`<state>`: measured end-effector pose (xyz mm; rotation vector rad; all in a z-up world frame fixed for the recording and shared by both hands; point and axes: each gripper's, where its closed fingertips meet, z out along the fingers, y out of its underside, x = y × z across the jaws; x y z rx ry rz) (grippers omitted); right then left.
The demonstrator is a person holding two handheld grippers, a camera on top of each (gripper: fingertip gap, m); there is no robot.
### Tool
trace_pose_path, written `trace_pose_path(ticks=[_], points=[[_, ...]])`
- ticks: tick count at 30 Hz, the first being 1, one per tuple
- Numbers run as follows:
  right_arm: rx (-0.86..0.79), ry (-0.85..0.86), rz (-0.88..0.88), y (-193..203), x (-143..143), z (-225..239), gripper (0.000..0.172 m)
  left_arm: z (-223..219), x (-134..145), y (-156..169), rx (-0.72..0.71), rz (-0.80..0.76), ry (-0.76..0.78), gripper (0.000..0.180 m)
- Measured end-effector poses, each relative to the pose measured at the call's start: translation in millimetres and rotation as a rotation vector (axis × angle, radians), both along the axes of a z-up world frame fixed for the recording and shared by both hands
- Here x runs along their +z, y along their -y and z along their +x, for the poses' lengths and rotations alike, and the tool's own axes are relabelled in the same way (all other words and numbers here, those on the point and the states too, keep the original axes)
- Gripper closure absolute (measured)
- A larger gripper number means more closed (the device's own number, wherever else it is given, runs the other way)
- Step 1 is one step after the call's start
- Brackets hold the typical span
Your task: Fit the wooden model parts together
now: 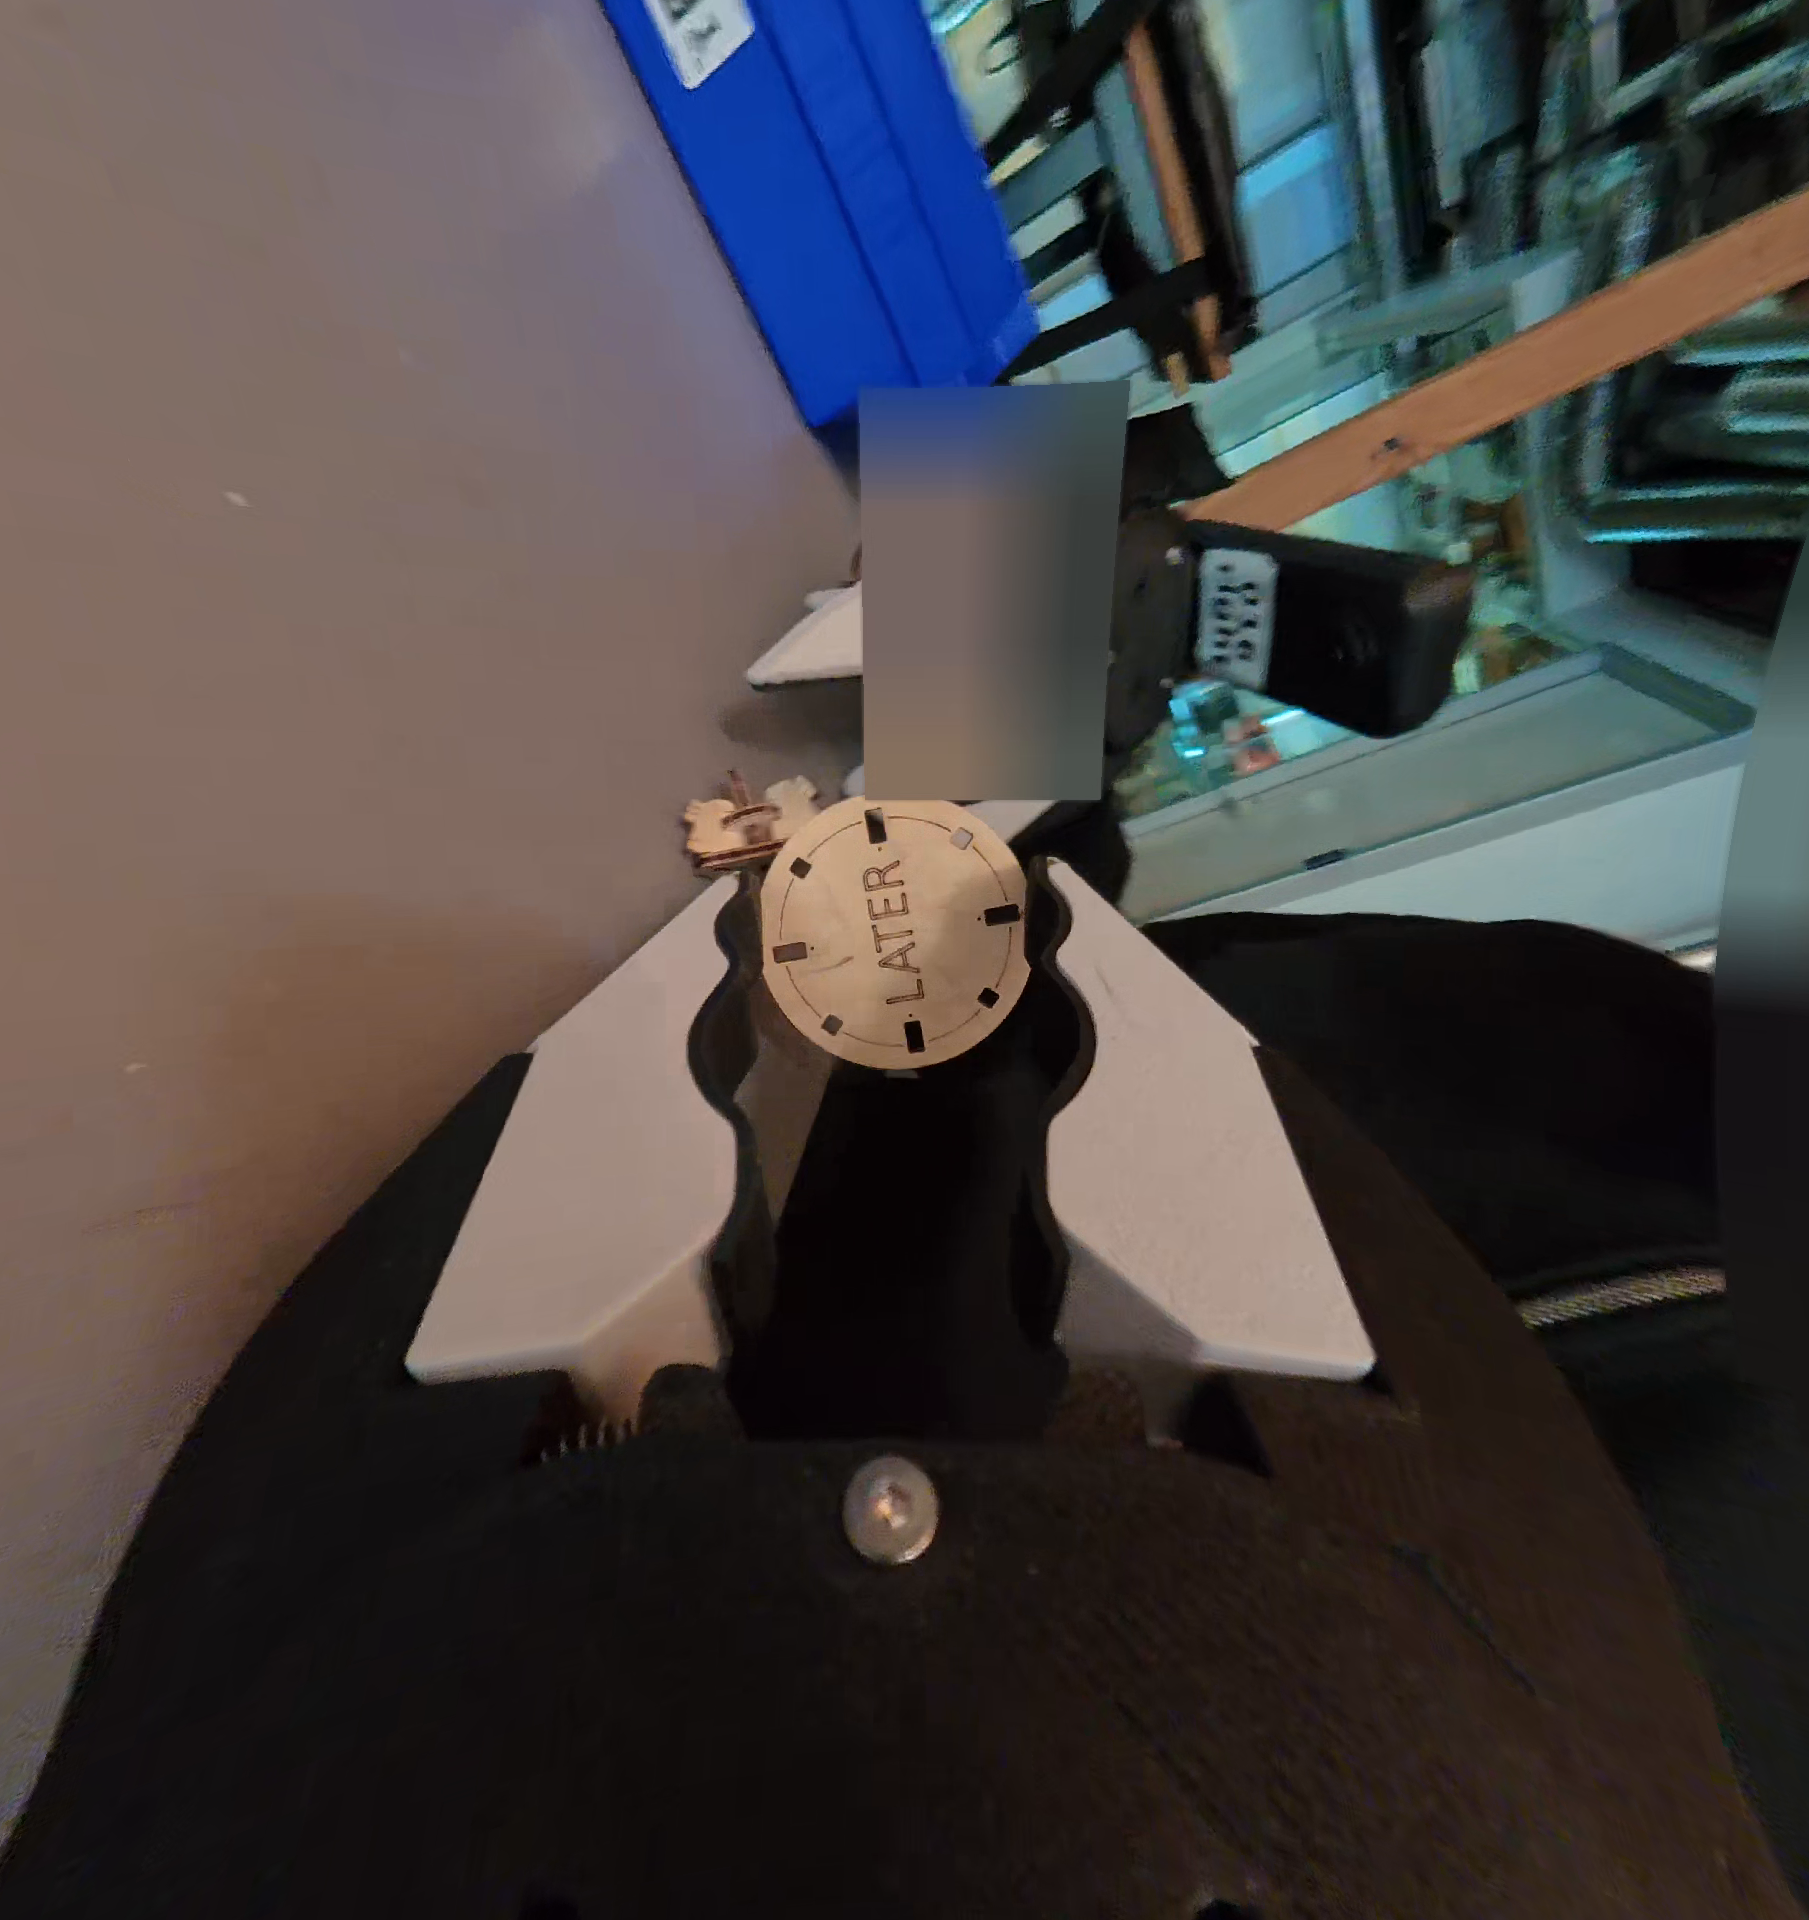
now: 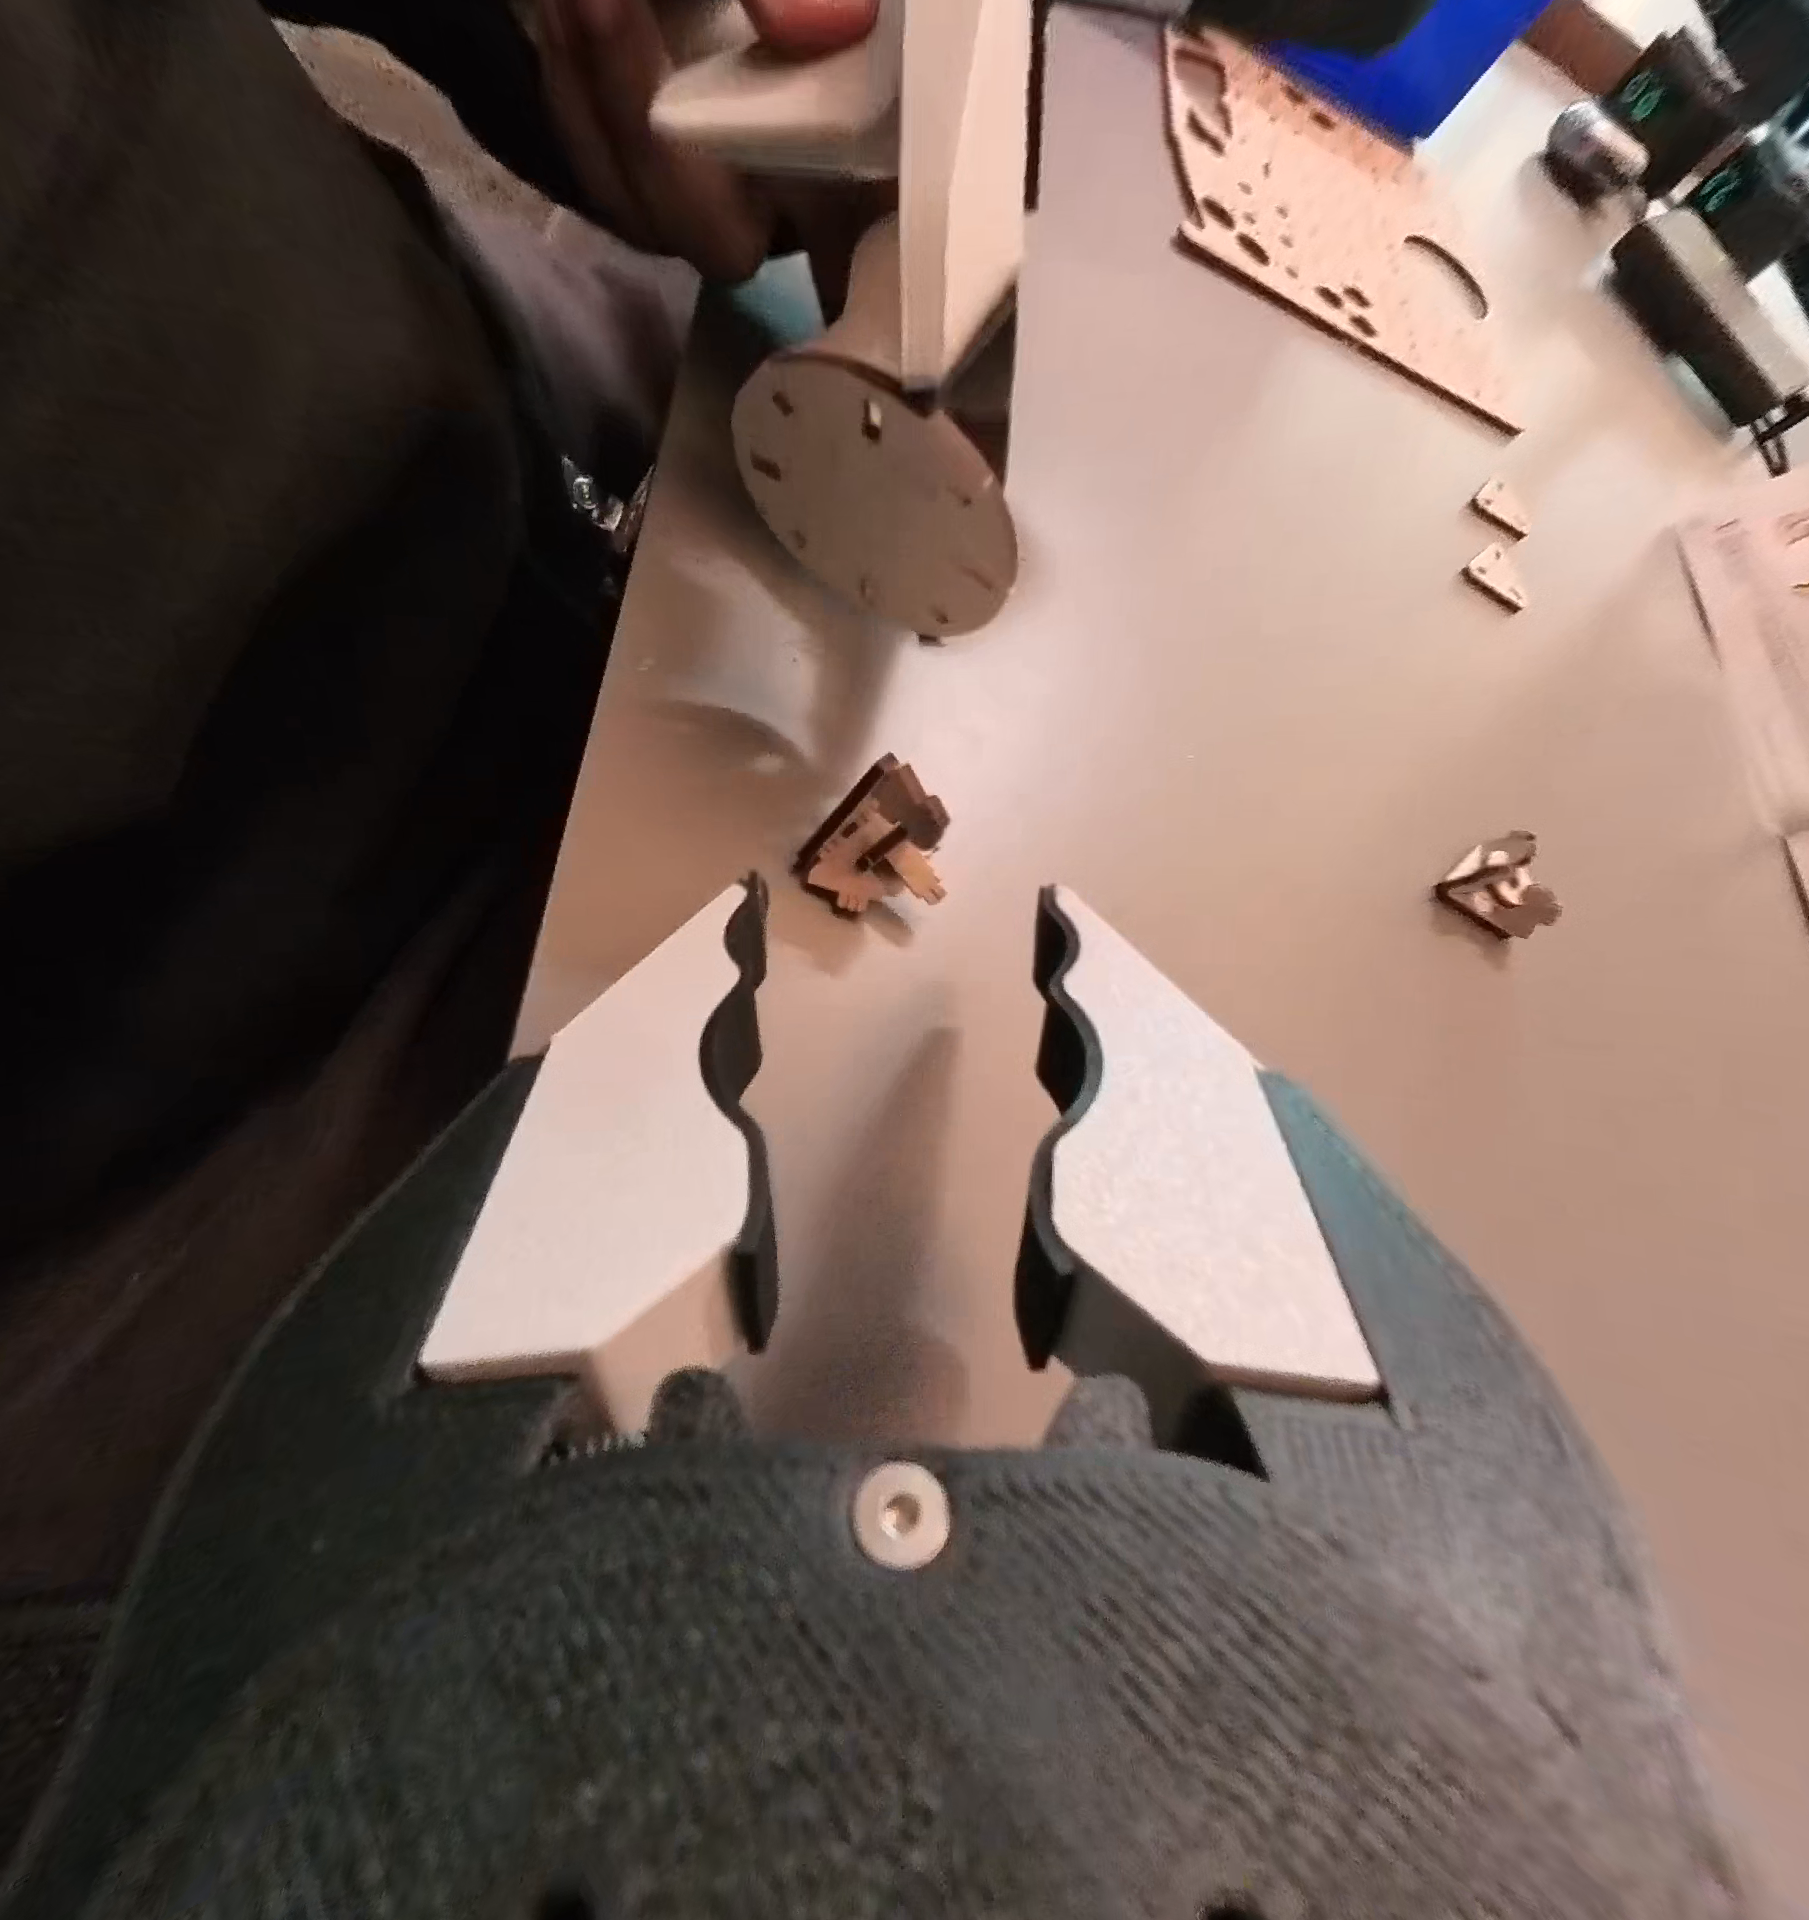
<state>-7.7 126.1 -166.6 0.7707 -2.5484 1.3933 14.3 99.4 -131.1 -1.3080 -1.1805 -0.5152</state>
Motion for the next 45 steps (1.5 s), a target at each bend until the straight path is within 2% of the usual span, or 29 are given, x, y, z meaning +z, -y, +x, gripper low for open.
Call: trace_pose_path(ticks=[4, 8, 12, 14, 17, 19, 22, 26, 28, 34, 37, 40, 42, 45], points=[[-0.007, 0.015, -0.018, 5, 4, 4, 0.124, -4, -28, 9, 0.028, -0.330, -0.048, 0.128], [-0.033, 0.033, -0.051, 6, 10, 0, 0.126, -7, -33, 11, 0.024, -0.514, -0.094, 0.128], [-0.074, -0.003, -0.095, 7, 14, -10, 0.123, -10, -41, 17, 0.010, -0.769, -0.149, 0.128], [-0.082, -0.013, -0.098, 6, 14, -12, 0.122, -10, -43, 16, -0.004, -0.831, -0.151, 0.127], [-0.096, -0.023, -0.107, 5, 15, -16, 0.120, -12, -37, 12, 0.011, -0.834, -0.179, 0.121], [-0.114, -0.027, -0.122, 3, 17, -20, 0.118, -13, -27, 6, 0.015, -0.804, -0.219, 0.122], [-0.144, -0.008, -0.168, -1, 25, -26, 0.117, -8, -21, -16, -0.052, -0.761, -0.298, 0.140], [-0.162, 0.037, -0.234, -4, 37, -30, 0.116, -11, -36, -25, -0.121, -0.890, -0.379, 0.159], [-0.161, 0.049, -0.257, -6, 41, -30, 0.117, -12, -37, -27, -0.146, -0.899, -0.406, 0.171], [-0.157, 0.064, -0.284, -9, 46, -29, 0.117, -9, -37, -30, -0.193, -0.912, -0.458, 0.179], [-0.158, 0.065, -0.287, -9, 46, -30, 0.117, -11, -29, -31, -0.174, -0.908, -0.522, 0.178], [-0.160, 0.075, -0.316, -9, 51, -30, 0.118, -17, -7, -29, -0.090, -0.811, -0.585, 0.178], [-0.140, 0.117, -0.376, -10, 61, -26, 0.125, -21, 10, -23, -0.020, -0.722, -0.616, 0.179], [-0.083, 0.227, -0.477, -10, 83, -14, 0.138, -21, 20, -13, 0.017, -0.657, -0.631, 0.179]])
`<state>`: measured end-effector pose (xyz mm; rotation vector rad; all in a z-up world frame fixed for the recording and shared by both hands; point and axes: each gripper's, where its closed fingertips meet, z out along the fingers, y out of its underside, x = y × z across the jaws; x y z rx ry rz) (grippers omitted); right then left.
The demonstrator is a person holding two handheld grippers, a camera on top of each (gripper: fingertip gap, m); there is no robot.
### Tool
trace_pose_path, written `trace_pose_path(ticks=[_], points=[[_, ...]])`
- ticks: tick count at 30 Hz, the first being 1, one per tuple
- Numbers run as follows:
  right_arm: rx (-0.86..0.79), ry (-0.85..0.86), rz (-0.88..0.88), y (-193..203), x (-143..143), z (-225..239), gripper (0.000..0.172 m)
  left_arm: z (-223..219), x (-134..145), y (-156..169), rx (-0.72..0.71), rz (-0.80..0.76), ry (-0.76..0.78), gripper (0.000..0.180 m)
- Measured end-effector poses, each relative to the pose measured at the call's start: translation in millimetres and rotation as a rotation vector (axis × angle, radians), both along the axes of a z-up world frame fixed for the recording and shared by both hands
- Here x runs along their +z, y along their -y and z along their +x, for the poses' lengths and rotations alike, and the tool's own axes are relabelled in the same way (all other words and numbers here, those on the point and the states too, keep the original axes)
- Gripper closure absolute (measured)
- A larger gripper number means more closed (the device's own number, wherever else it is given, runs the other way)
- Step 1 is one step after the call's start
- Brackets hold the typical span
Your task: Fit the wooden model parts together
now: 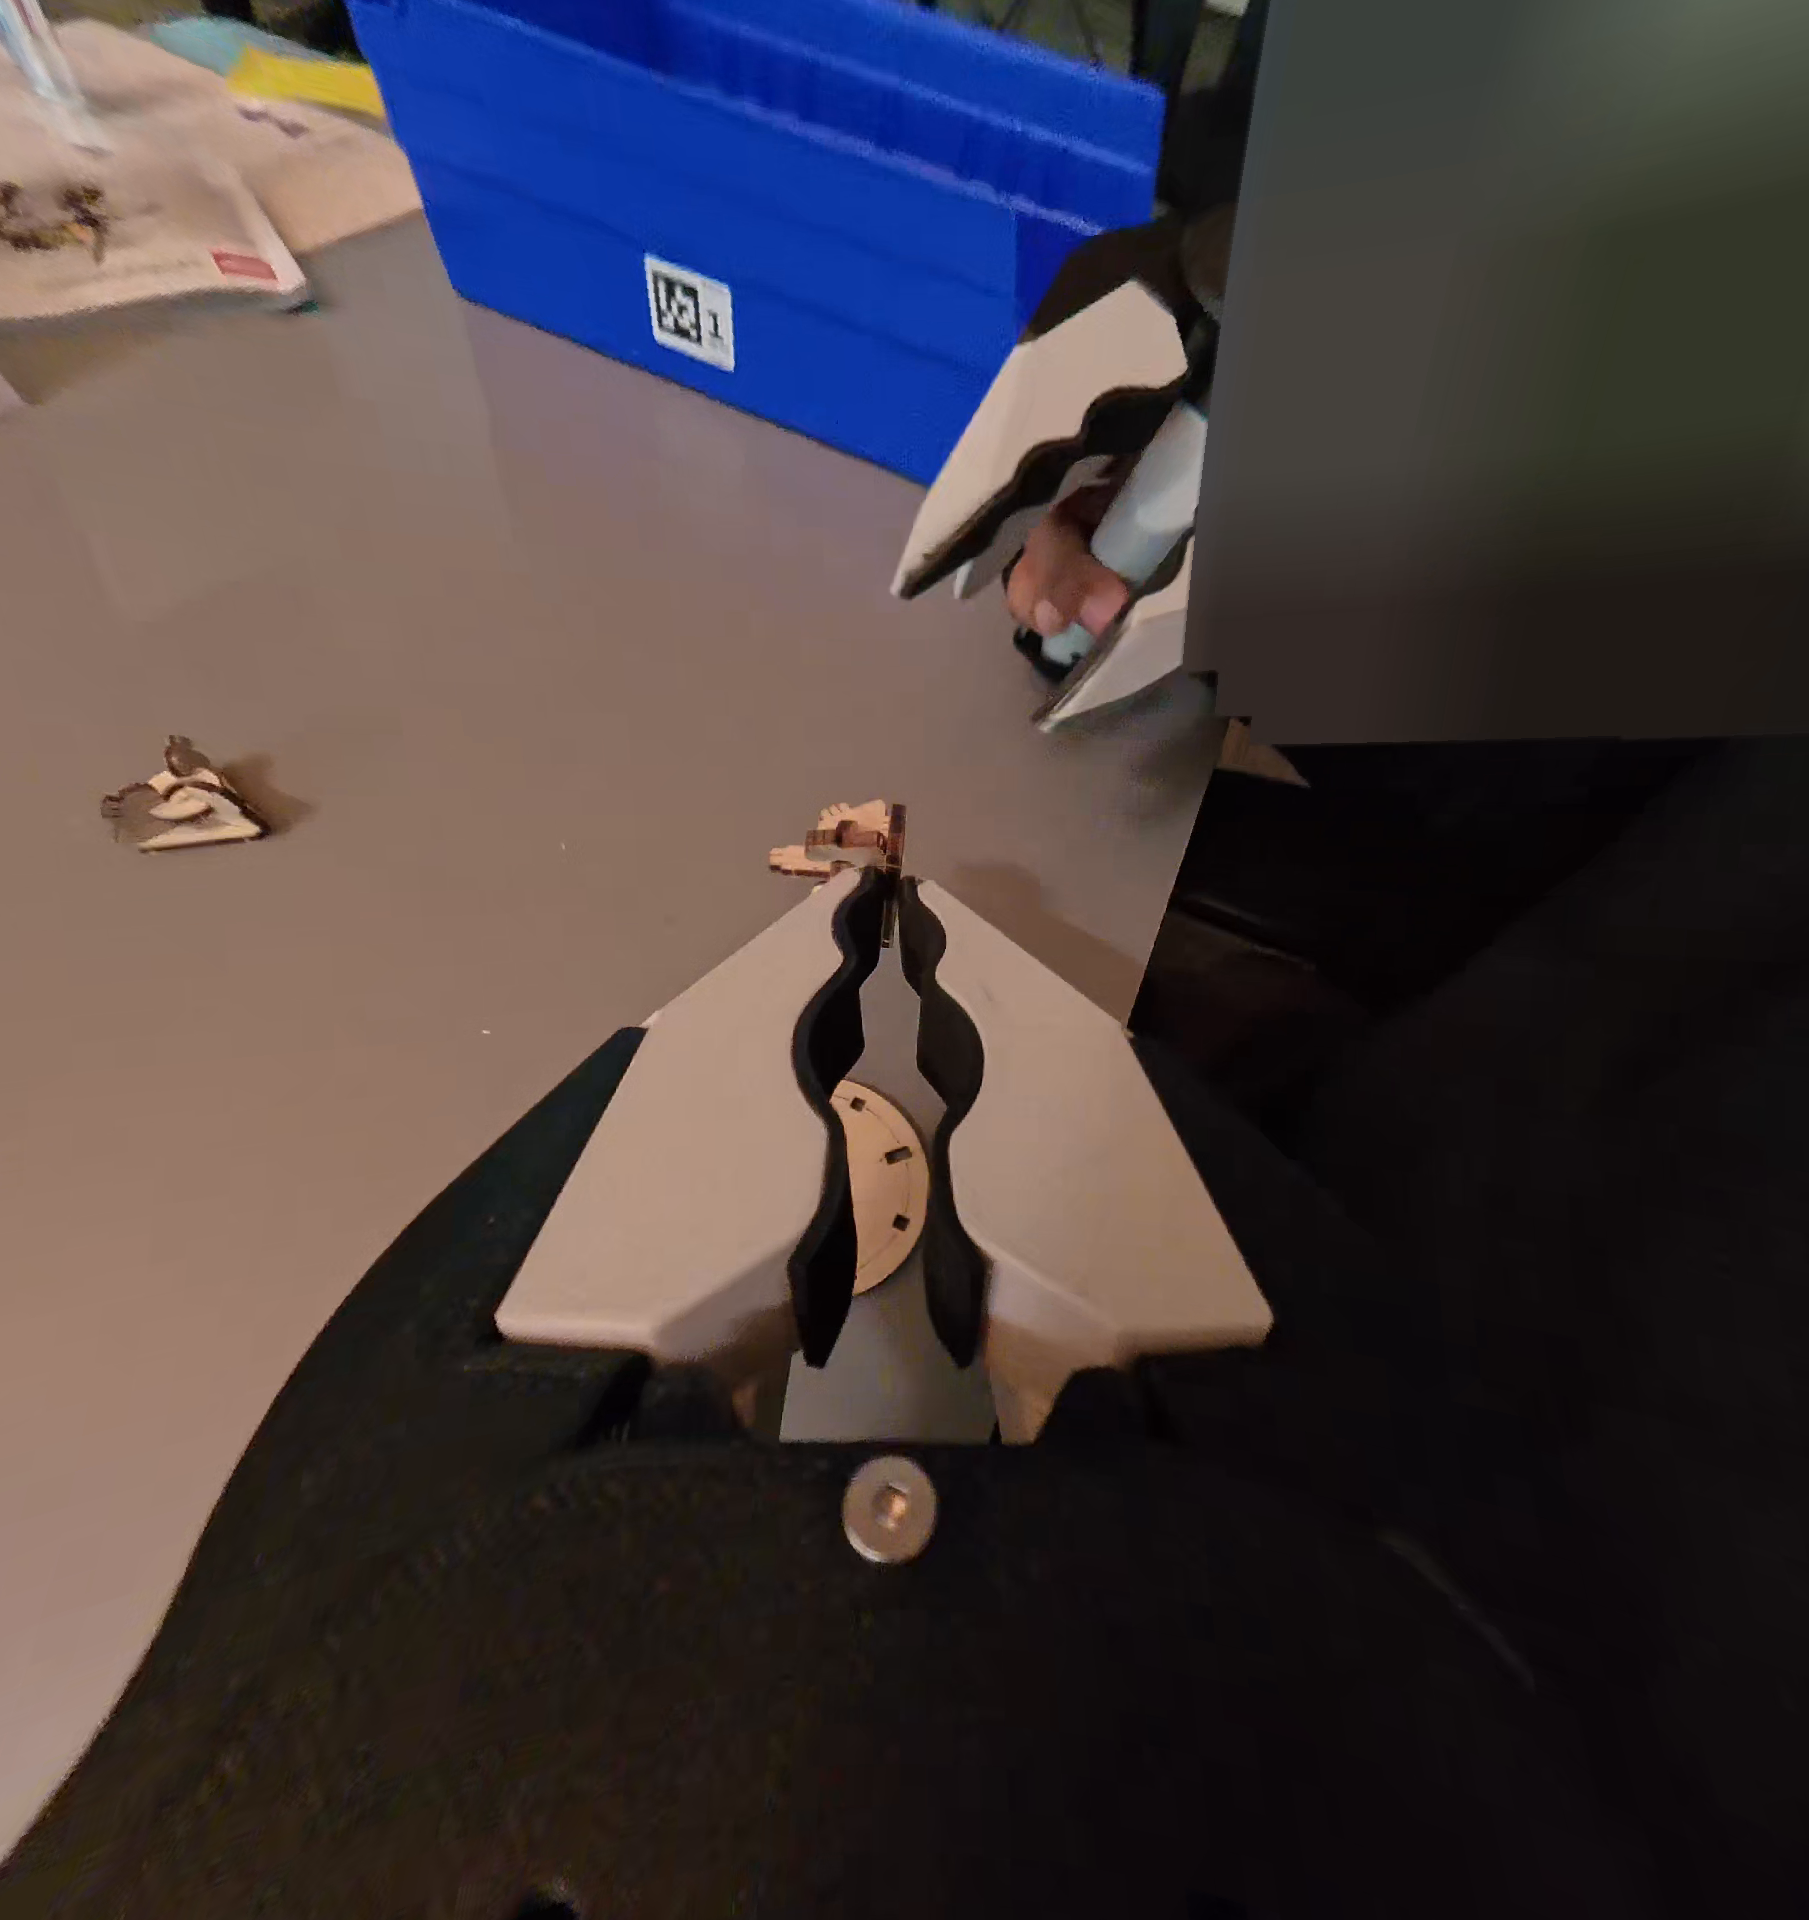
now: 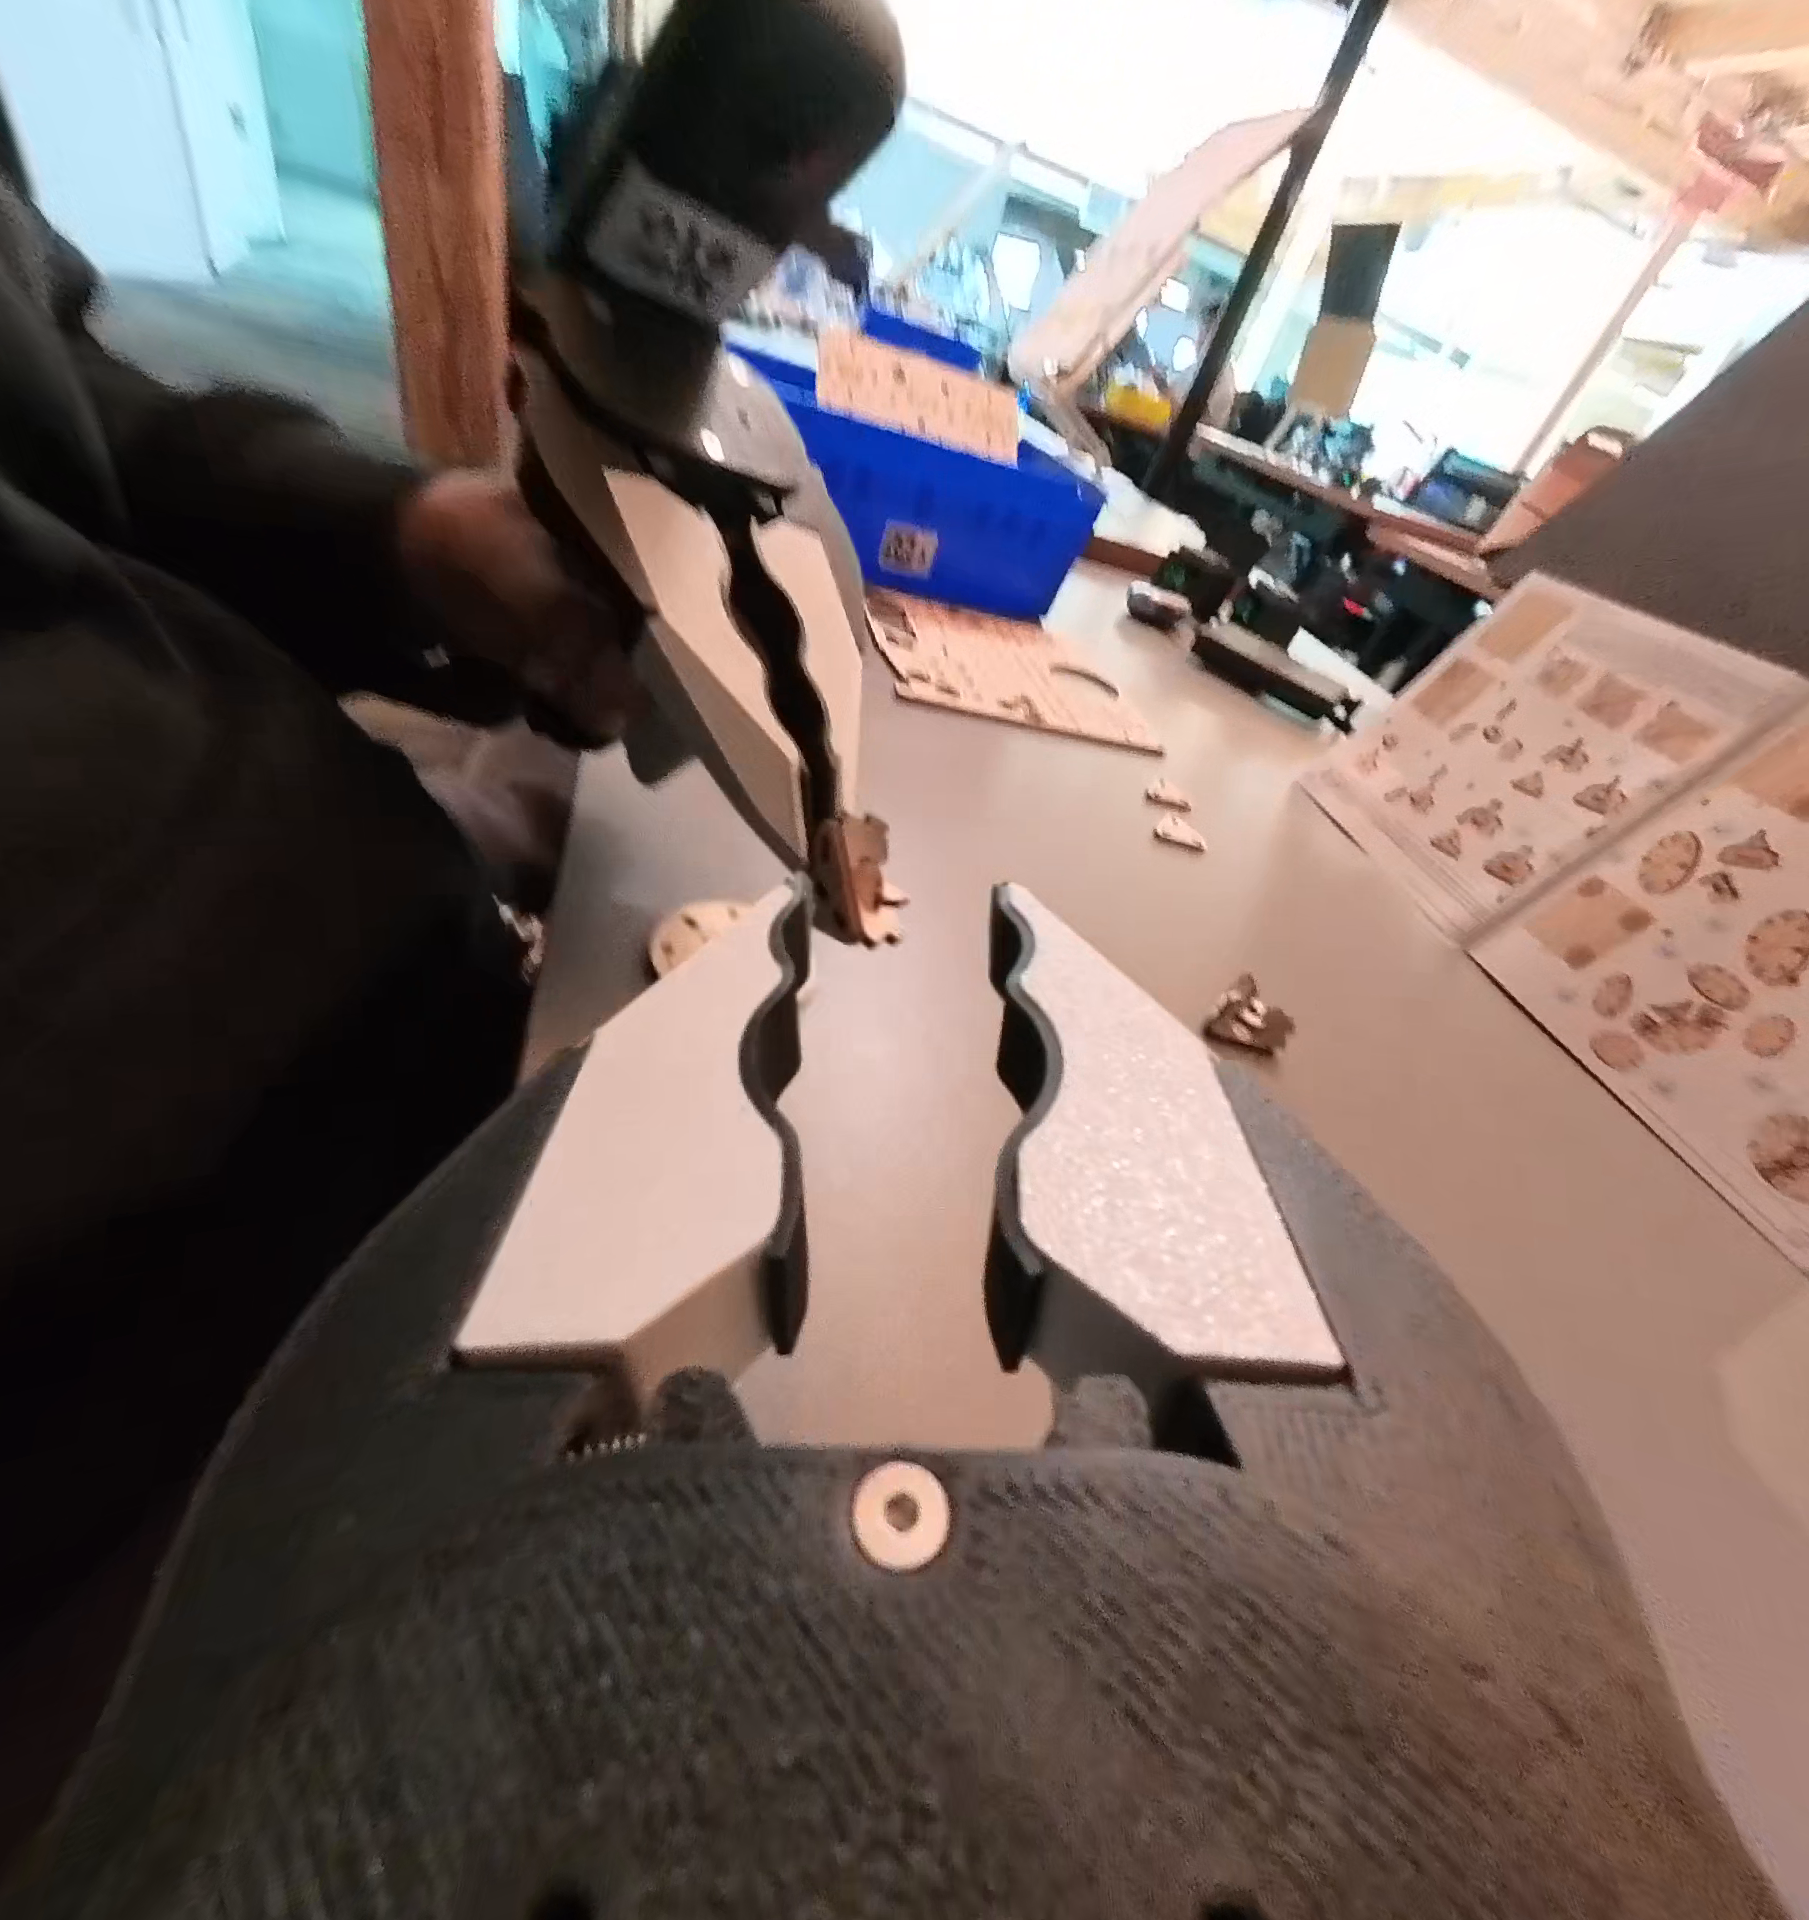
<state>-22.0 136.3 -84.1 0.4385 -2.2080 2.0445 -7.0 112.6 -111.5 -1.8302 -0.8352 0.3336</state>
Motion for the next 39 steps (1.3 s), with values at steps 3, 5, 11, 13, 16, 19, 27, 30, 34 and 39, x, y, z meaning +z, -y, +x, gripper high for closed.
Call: trace_pose_path(ticks=[3, 5, 11, 13, 16, 19, 27, 30, 34, 39], points=[[0.031, 0.028, 0.003, 5, 0, 8, 0.138, 6, 16, -1, -0.028, 0.046, -0.103, 0.179], [0.040, 0.031, 0.028, 9, -5, 11, 0.136, 12, 29, -4, -0.055, 0.082, -0.182, 0.179], [0.098, 0.199, -0.039, 12, 11, 22, 0.137, 21, 42, -8, -0.087, 0.076, -0.306, 0.179], [0.112, 0.189, -0.049, 10, 14, 25, 0.143, 23, 42, -9, -0.095, 0.075, -0.315, 0.179], [0.120, 0.149, -0.050, 9, 15, 29, 0.146, 26, 41, -12, -0.119, 0.077, -0.310, 0.179], [0.137, 0.121, -0.032, 9, 11, 33, 0.139, 30, 38, -15, -0.158, 0.066, -0.300, 0.179], [0.207, 0.088, 0.043, 12, -4, 50, 0.122, 43, 32, -24, -0.252, 0.035, -0.270, 0.179], [0.215, 0.068, 0.045, 14, -5, 54, 0.128, 45, 29, -27, -0.271, 0.022, -0.260, 0.179], [0.215, 0.051, 0.044, 14, -5, 55, 0.140, 47, 27, -30, -0.290, 0.017, -0.249, 0.179], [0.189, 0.026, 0.030, 14, -2, 52, 0.146, 45, 29, -30, -0.271, 0.024, -0.247, 0.179]])
